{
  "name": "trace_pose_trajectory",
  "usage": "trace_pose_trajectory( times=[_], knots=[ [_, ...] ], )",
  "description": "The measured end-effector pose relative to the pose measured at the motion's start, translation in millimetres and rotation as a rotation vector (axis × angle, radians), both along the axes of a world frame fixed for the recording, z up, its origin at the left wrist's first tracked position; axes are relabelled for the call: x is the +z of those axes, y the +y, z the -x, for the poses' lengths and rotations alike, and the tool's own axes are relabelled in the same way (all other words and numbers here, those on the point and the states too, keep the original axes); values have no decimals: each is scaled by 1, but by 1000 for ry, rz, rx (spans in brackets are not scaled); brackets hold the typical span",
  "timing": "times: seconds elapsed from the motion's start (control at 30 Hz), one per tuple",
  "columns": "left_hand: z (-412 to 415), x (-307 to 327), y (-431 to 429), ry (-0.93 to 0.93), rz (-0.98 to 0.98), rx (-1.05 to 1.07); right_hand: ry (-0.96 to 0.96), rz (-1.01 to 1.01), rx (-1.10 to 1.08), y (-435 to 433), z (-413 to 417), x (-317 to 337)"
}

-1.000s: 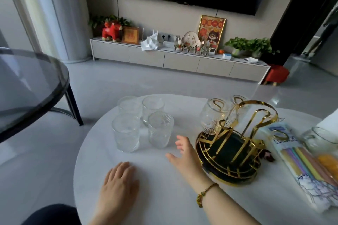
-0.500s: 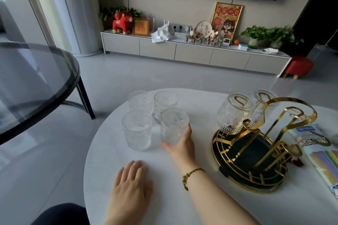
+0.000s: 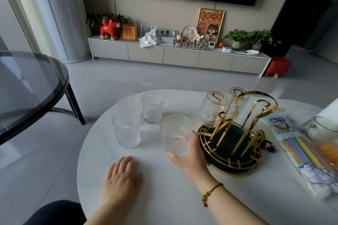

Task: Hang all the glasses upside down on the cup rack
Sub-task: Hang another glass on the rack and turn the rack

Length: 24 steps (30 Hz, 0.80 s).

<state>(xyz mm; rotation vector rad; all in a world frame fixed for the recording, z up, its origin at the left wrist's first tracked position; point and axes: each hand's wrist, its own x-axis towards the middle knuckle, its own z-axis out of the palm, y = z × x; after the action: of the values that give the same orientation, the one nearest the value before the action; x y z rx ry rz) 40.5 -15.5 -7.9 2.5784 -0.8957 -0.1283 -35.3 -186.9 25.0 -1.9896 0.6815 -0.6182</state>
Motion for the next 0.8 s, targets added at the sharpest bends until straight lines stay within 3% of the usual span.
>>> trace_pose_trajectory(
  times=[0.07,0.2,0.4,0.63,0.8],
  knots=[
    [2,9,-3,73,2,47,-32,-19,43,-5,27,16],
    [16,35,-26,146,274,105,-139,-34,64,-17,75,52],
    [53,115,-91,-14,551,-206,-220,121,-10,-47,140,99],
    [82,165,-170,-158,493,-509,-190,207,-125,-87,200,138],
    [79,170,-208,-197,331,-564,-17,191,-282,-141,216,155]
  ],
)
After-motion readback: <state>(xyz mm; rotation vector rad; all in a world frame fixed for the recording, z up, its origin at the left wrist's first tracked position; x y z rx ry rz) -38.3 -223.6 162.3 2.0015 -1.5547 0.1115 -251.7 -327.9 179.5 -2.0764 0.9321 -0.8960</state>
